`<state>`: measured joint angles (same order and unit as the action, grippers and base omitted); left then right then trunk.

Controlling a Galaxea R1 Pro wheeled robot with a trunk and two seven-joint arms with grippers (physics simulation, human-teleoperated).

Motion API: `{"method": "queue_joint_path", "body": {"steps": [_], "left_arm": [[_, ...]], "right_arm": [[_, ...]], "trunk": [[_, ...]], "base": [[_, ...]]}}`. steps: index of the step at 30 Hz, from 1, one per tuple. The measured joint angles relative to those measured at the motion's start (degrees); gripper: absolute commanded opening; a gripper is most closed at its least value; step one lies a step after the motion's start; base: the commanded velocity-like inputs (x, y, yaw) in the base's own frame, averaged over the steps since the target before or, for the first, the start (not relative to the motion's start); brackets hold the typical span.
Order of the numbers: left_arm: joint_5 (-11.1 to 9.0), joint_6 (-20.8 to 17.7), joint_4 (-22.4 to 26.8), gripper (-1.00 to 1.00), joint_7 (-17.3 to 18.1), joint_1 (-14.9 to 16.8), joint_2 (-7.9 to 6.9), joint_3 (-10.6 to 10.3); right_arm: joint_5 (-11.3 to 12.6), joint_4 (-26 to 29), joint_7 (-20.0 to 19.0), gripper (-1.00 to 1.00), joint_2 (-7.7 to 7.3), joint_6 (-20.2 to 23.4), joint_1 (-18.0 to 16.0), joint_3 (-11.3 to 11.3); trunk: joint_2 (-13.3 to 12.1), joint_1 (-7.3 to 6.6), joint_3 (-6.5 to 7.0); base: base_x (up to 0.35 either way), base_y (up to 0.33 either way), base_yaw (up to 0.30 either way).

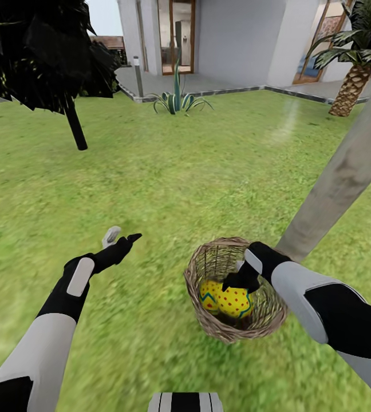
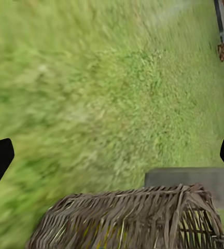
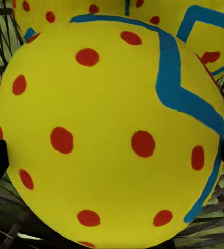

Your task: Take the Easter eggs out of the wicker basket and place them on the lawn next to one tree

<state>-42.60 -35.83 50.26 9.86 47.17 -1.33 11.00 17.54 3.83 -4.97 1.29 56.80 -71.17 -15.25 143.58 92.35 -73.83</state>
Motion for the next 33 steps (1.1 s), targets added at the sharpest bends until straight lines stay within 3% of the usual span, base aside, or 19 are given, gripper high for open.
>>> {"method": "queue_joint_path", "body": {"steps": [3, 4, 6, 9, 16, 18, 23, 25, 27, 29, 30, 33], "left_arm": [[0.0, 0.0, -0.02, 1.0, -0.05, -0.01, -0.02, 0.06], [0.04, 0.0, -0.01, 1.0, -0.17, -0.01, -0.02, 0.04], [0.09, 0.0, 0.01, 1.0, -0.26, -0.01, -0.02, 0.01], [0.16, 0.05, 0.0, 1.0, -0.34, -0.01, -0.02, 0.0], [0.17, 0.07, 0.0, 1.0, -0.38, -0.01, -0.02, 0.0], [0.2, 0.05, 0.0, 1.0, -0.44, 0.0, -0.02, 0.01], [0.25, -0.03, 0.02, 1.0, -0.54, -0.01, -0.03, 0.09], [0.21, -0.02, 0.02, 1.0, -0.54, -0.01, -0.08, 0.13], [0.17, -0.03, 0.02, 1.0, -0.55, -0.01, -0.07, 0.12], [0.24, -0.02, 0.01, 1.0, -0.54, -0.01, -0.03, 0.05], [0.26, -0.02, 0.01, 1.0, -0.55, -0.01, -0.02, 0.02], [0.34, -0.01, 0.01, 1.0, -0.57, -0.01, -0.02, 0.0]], "right_arm": [[-0.25, 0.1, -0.27, -1.0, -1.32, 0.0, 0.0, -0.07], [-0.21, 0.11, -2.13, -1.0, -1.64, 0.01, -0.01, 0.11], [-0.89, 0.37, -11.15, -1.0, -4.44, 0.07, -0.02, -0.14], [-0.95, 0.71, -15.13, -1.0, -8.25, 0.09, -0.01, -0.23], [-0.79, 0.85, -24.0, -1.0, -10.21, 0.18, -0.01, -0.33], [-1.09, 0.85, -31.48, -1.0, -10.42, 0.15, -0.01, -0.53], [-1.85, 0.94, -44.93, -1.0, -12.71, -0.73, -0.01, -0.94], [-1.95, 1.58, -47.75, -1.0, -14.83, -0.88, -0.01, -0.96], [-1.95, 4.18, -54.85, -1.0, -17.47, -1.86, 1.19, -1.3], [-2.1, 8.21, -60.65, -1.0, -18.77, -4.23, 3.82, -1.82], [-2.2, 11.0, -62.75, -1.0, -19.62, -5.58, 5.69, -2.0], [-2.04, 12.58, -64.3, -1.0, -20.4, -8.91, 7.38, -2.06]], "trunk": [[-0.04, -0.08, 0.66], [-0.05, -0.1, 0.89], [-0.08, -0.16, 1.33], [-0.12, -0.23, 2.0], [-0.21, -0.41, 3.55], [-0.24, -0.47, 3.99], [-0.31, -0.59, 5.1], [-0.33, -0.64, 5.55], [-0.67, -0.81, 5.95], [-1.47, -1.25, 6.31], [-1.87, -1.47, 6.49], [-3.07, -2.13, 7.03]], "base": [[0.0, 0.0, 0.0], [0.0, 0.0, 0.0], [0.0, 0.0, 0.0], [0.0, 0.0, 0.0], [0.0, 0.0, 0.0], [0.0, 0.0, 0.0], [-0.001, 0.0, 0.0], [-0.175, 0.026, 0.0], [-0.295, 0.07, 0.0], [-0.318, 0.078, 0.0], [-0.321, 0.08, 0.0], [-0.276, 0.067, 0.0]]}}
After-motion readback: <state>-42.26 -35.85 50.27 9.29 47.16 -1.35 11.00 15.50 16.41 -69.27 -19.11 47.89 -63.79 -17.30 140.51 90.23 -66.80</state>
